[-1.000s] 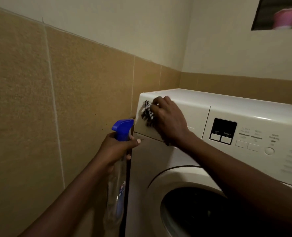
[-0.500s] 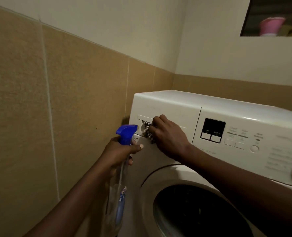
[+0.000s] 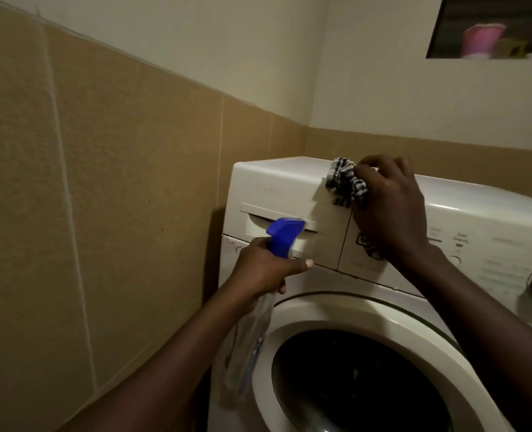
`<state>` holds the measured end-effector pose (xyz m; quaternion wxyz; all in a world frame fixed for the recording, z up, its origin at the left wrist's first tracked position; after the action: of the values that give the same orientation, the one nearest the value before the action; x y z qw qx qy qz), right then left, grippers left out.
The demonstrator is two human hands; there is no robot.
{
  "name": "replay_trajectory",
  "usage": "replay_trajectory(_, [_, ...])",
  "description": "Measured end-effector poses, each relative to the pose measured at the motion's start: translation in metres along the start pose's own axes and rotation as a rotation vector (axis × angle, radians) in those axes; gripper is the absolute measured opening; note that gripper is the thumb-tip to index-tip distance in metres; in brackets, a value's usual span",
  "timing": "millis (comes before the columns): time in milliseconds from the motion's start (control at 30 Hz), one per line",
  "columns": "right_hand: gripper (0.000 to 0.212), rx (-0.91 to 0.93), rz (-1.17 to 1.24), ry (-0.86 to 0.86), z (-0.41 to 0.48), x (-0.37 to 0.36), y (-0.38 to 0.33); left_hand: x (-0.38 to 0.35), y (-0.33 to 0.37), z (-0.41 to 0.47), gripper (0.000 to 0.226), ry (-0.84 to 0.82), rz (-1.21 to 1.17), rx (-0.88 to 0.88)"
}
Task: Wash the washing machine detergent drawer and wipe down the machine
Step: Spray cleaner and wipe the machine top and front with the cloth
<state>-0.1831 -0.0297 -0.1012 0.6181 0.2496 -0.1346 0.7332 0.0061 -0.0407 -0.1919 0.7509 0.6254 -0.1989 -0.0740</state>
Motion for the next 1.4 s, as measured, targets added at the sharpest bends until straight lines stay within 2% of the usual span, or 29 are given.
replay_trajectory(100, [0.029, 0.007, -0.029, -0.010, 0.000, -0.006, 0.001, -0.014, 0.009, 0.004, 0.043, -0.085, -0.029, -0.033])
replay_trajectory(367, [0.039, 0.019, 0.069, -0.061, 0.001, 0.001, 0.004, -0.026, 0.012, 0.006, 0.040, -0.077, -0.039, -0.057])
replay_trajectory(533, [0.027, 0.023, -0.038, -0.039, -0.010, -0.002, -0.005, -0.017, 0.003, -0.002, 0.038, -0.062, -0.107, -0.007])
replay_trajectory(633, [0.030, 0.140, -0.077, -0.117, -0.051, -0.013, -0.015, -0.009, -0.007, -0.008, 0.035, -0.054, -0.158, 0.016])
replay_trajectory(733, [0.037, 0.348, -0.108, -0.317, -0.098, -0.033, -0.025, 0.001, -0.014, -0.010, 0.032, -0.026, -0.176, 0.015])
replay_trajectory(800, [0.035, 0.408, -0.119, -0.408, -0.107, -0.039, -0.025, 0.007, -0.018, -0.011, 0.032, -0.016, -0.169, 0.019])
replay_trajectory(900, [0.024, 0.376, -0.100, -0.308, -0.077, -0.026, -0.019, 0.010, -0.022, -0.014, 0.032, -0.030, -0.143, 0.030])
replay_trajectory(1000, [0.016, 0.147, -0.115, -0.070, -0.017, 0.001, -0.005, 0.011, -0.025, -0.012, 0.032, -0.039, -0.132, 0.029])
replay_trajectory(1067, [0.015, 0.079, -0.165, -0.057, -0.002, 0.004, -0.004, 0.011, -0.027, -0.010, 0.032, -0.038, -0.145, 0.030])
replay_trajectory(1233, [0.030, 0.341, -0.129, -0.266, -0.077, -0.019, -0.023, 0.009, -0.028, -0.006, 0.031, -0.037, -0.194, 0.045])
replay_trajectory(1333, [0.042, 0.386, -0.168, -0.437, -0.106, -0.031, -0.032, 0.016, -0.031, -0.006, 0.033, -0.048, -0.211, 0.057])
replay_trajectory(1400, [0.043, 0.396, -0.201, -0.484, -0.108, -0.038, -0.038, 0.016, -0.034, -0.008, 0.033, -0.050, -0.194, 0.057])
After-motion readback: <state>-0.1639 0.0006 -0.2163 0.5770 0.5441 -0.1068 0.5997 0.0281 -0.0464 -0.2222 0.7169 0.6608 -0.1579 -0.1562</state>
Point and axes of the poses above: each hand's wrist, its own z-axis towards the middle knuckle, its own x-axis out of the back of the hand, y = z × x, the point moved 1 cm from there along z, towards the middle knuckle, and after that the axes turned 11 degrees about -y, right-handed, at the moved point
